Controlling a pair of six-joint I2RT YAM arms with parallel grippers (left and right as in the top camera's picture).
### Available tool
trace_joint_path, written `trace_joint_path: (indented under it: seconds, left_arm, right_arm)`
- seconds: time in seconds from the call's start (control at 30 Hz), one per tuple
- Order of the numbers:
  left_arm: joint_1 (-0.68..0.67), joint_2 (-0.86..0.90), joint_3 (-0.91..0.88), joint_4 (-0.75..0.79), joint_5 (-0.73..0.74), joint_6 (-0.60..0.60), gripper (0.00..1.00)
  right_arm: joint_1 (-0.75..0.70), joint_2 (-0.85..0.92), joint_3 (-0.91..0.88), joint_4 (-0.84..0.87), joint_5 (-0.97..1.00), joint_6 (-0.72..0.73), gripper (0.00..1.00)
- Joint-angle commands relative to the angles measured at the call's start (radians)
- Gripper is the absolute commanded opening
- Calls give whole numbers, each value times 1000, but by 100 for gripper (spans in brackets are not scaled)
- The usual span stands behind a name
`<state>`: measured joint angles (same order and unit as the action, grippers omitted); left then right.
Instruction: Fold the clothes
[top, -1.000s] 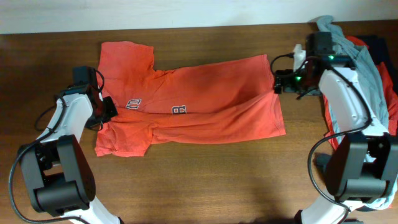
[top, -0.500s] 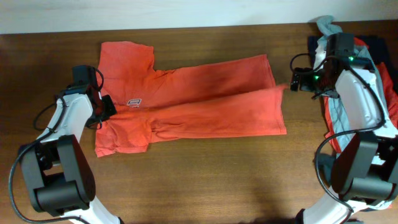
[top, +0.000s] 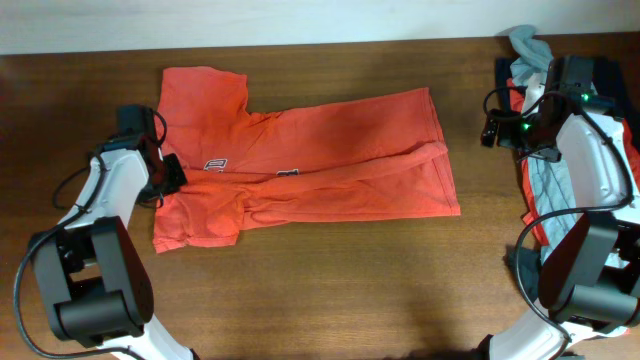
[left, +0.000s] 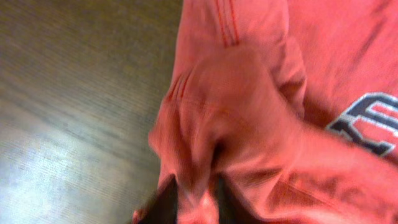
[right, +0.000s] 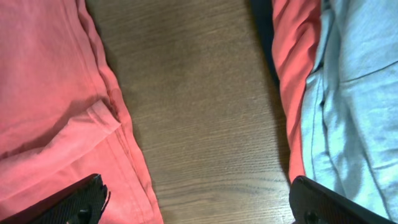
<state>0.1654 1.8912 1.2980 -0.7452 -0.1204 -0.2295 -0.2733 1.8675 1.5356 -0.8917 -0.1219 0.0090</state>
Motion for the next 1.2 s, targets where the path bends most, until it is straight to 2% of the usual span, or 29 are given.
trace_joint_path:
  seconds: [0.0,0.17,0.23,0.37,0.5,0.6,0.83,0.9,0.97,1.0,1.03,1.07,1.17]
  left_arm:
    - [8,10,120,-75,-15,-1,36]
    - [8,-5,341,-282,-14,-1,42]
    - [8,-7,420,-391,5,-1,48]
    - [6,-5,401,-534,55,-1,49]
    - [5,-5,242,-510,82,0,49]
    - [-6,-5,114,-461,227,57,49]
    - [-17,-5,-45,-343,231,67,48]
    - [-26,-5,-53,-333,235,79,42]
    - [-40,-5,-53,-332,237,90,30]
    - [-46,-5,-53,-332,237,89,12]
    - [-48,-5,-53,-332,237,89,3]
    - [-48,-5,-53,-332,238,89,0]
    - [-48,-10,-35,-343,267,98,0]
  right_arm:
    - [-2,-6,3,-21,-17,-9,99]
    - [-2,-101,4,-51,-17,-9,99]
    - [-2,-166,4,-89,-19,-8,99]
    - [-2,-259,3,-217,-32,-8,99]
    - [-2,-256,3,-282,-33,-7,99]
    - [-2,-256,3,-280,-33,-8,99]
    - [-1,-256,3,-279,-51,-8,99]
    - [-1,-256,3,-278,-51,-8,99]
    - [-1,-256,3,-275,-51,-8,99]
    - [-1,-256,3,-275,-51,-8,99]
    - [-1,-256,3,-275,-51,-8,99]
    - [-1,-256,3,-274,-51,-8,99]
    - [-1,-255,3,-271,-51,-8,99]
